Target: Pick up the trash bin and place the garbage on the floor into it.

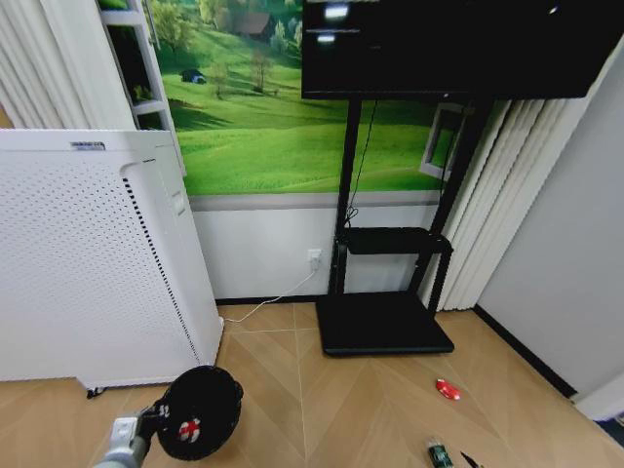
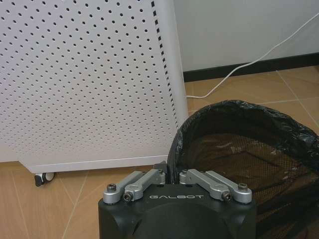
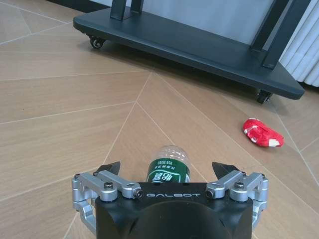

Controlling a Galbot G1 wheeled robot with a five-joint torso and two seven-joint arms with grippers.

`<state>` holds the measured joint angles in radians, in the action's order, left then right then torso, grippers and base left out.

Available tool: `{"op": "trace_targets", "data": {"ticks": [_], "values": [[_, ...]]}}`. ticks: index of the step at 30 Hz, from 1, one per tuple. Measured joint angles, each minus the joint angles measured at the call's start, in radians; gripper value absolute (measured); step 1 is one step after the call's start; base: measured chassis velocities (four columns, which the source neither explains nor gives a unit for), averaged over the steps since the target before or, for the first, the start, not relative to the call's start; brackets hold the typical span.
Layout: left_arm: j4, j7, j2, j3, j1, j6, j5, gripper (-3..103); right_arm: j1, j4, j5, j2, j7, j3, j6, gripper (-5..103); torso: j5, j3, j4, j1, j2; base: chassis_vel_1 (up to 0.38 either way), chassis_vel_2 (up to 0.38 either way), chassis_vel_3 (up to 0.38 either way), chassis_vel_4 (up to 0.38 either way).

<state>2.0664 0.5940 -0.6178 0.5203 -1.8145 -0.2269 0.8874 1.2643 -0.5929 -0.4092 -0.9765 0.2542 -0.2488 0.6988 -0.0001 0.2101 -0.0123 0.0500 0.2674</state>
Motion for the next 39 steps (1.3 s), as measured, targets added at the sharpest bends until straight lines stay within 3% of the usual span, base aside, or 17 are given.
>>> {"op": "trace_targets", "data": {"ticks": [14, 29, 39], "values": [[0.013, -0.003, -0.010, 0.010, -0.020, 0.009, -0.013, 7, -0.024, 0.085, -0.046, -0.029, 0.094, -0.014, 0.004, 100, 0.0001, 0.000, -0.0004, 0.000, 0.000, 0.000, 0.000, 0.000, 0.000], [0.020, -0.008, -0.021, 0.022, -0.037, 0.018, -0.025, 7, -0.090, 0.171, -0.124, -0.023, 0.209, -0.012, -0.046, 101, 0.0001, 0.000, -0.0002, 0.000, 0.000, 0.000, 0.000, 0.000, 0.000], [0.027, -0.011, -0.026, 0.022, -0.039, 0.021, -0.029, 7, -0.104, 0.196, -0.159, -0.029, 0.266, -0.022, -0.088, 89, 0.0002, 0.000, -0.0002, 0.000, 0.000, 0.000, 0.000, 0.000, 0.000]]}}
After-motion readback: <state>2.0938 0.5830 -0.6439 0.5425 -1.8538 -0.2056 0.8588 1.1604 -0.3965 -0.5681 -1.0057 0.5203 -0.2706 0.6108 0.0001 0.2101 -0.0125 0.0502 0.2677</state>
